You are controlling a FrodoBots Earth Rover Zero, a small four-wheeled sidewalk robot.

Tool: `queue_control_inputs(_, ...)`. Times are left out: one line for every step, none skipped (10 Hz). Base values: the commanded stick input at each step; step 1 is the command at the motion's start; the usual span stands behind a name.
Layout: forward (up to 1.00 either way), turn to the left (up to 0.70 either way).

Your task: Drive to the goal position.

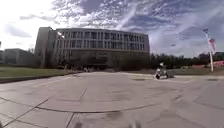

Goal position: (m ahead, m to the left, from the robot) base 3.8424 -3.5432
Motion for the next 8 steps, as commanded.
queue_control_inputs(0.7, 0.0)
queue_control_inputs(0.7, 0.0)
queue_control_inputs(0.7, 0.0)
queue_control_inputs(0.7, 0.11)
queue_control_inputs(0.7, 0.33)
queue_control_inputs(0.7, 0.22)
queue_control_inputs(0.7, 0.0)
queue_control_inputs(0.7, 0.0)
